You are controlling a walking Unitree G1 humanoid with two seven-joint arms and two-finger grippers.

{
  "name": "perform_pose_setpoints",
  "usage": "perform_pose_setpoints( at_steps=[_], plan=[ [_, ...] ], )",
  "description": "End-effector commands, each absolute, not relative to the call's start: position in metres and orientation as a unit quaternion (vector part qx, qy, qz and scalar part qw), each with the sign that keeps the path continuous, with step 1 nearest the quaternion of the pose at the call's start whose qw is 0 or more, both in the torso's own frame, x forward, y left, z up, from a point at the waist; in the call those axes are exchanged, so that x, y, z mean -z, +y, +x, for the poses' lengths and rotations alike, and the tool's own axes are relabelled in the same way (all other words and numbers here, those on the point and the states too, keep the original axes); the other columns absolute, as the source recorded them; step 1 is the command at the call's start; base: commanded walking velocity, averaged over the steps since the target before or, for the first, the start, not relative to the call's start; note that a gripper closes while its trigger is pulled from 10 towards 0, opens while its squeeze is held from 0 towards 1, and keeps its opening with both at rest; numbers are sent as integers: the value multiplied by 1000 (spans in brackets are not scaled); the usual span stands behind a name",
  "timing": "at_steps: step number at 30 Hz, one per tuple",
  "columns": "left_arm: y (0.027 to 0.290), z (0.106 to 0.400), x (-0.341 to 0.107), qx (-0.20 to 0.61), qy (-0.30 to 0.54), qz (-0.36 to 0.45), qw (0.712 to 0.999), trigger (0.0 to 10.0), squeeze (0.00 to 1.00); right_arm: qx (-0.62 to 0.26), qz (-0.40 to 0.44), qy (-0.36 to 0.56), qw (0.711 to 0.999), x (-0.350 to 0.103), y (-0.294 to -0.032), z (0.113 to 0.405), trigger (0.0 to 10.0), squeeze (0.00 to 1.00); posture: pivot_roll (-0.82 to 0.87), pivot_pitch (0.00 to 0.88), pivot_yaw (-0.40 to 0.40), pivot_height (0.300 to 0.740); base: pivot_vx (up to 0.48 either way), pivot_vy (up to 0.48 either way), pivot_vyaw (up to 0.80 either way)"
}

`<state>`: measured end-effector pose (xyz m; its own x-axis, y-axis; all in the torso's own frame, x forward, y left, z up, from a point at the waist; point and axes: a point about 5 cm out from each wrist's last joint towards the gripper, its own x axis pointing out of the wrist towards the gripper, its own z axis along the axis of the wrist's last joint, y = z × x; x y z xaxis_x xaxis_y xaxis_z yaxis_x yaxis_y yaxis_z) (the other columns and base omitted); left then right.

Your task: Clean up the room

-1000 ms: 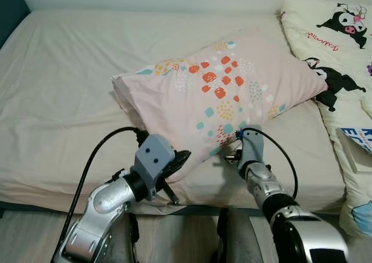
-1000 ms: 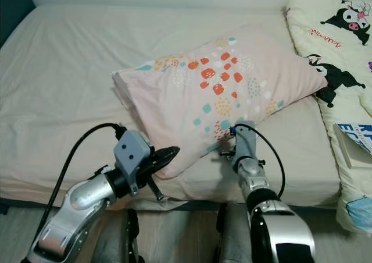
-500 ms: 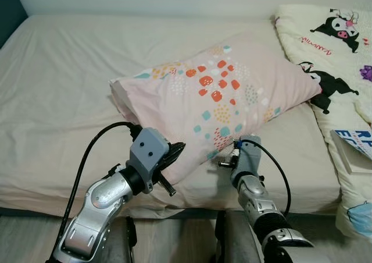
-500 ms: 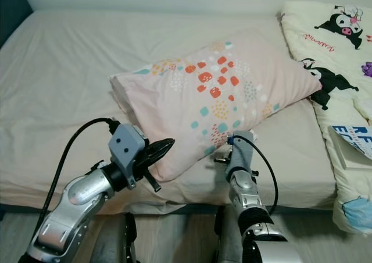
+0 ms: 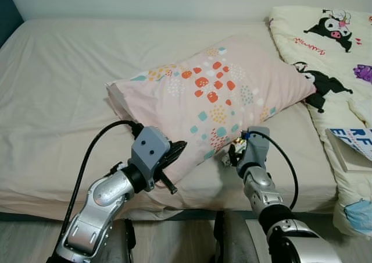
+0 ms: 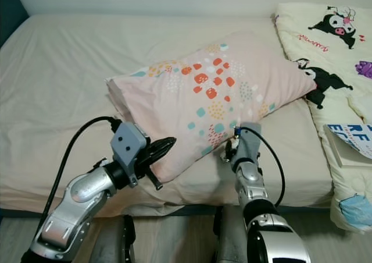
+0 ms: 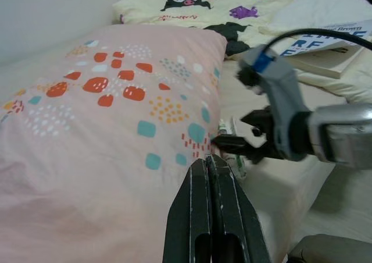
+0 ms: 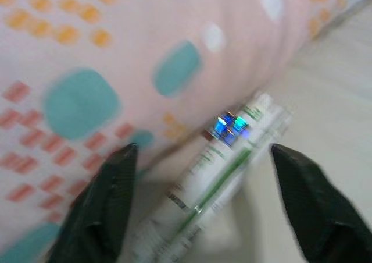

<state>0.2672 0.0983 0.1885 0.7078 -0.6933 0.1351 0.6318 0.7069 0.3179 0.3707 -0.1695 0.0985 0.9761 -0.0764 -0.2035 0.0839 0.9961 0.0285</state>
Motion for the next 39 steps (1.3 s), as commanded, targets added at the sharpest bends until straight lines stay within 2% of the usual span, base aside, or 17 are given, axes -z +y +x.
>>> perform_pose_setpoints(
  at_steps=[1, 11, 21, 22, 23, 24, 25, 29, 32, 39],
  plan=[
    [96, 265, -186, 372, -121, 123, 912, 10000, 0, 36, 12, 130, 991, -88, -170, 366, 10000, 1000, 117, 211, -36, 564, 0, 0, 0],
    [103, 256, -186, 397, -108, 138, 901, 10000, 0, 29, -12, 192, 981, -82, -169, 368, 10000, 1000, 162, 259, -28, 564, 0, 0, 0],
    [104, 251, -186, 405, -103, 139, 898, 10000, 0, 46, -21, 204, 978, -75, -171, 365, 10000, 1000, 177, 280, -18, 564, 0, 0, 0],
    [104, 250, -187, 407, -103, 140, 897, 10000, 0, 47, -20, 205, 978, -74, -171, 363, 10000, 941, 183, 288, -14, 564, 0, 0, 0],
    [103, 249, -188, 411, -104, 141, 895, 10000, 0, 49, -16, 205, 977, -71, -172, 362, 10000, 471, 197, 300, -11, 564, 0, 0, 0],
    [103, 249, -188, 411, -104, 141, 895, 10000, 0, 49, -16, 205, 977, -71, -172, 362, 10000, 471, 197, 300, -11, 564, 0, 0, 0],
    [103, 248, -190, 416, -106, 141, 892, 10000, 0, 52, -12, 206, 977, -70, -174, 361, 10000, 0, 204, 306, -8, 564, 0, 0, 0],
    [101, 245, -195, 431, -108, 142, 885, 10000, 0, 60, -11, 207, 976, -68, -177, 359, 10000, 0, 226, 322, 0, 564, 0, 0, 0],
    [98, 238, -199, 460, -106, 149, 869, 10000, 0, 80, -6, 211, 974, -66, -185, 357, 10000, 0, 262, 339, 20, 564, 0, 0, 0],
    [99, 235, -199, 466, -101, 154, 865, 10000, 0, 97, 7, 231, 968, -62, -192, 354, 10000, 0, 276, 334, 33, 564, 0, 0, 0]
  ],
)
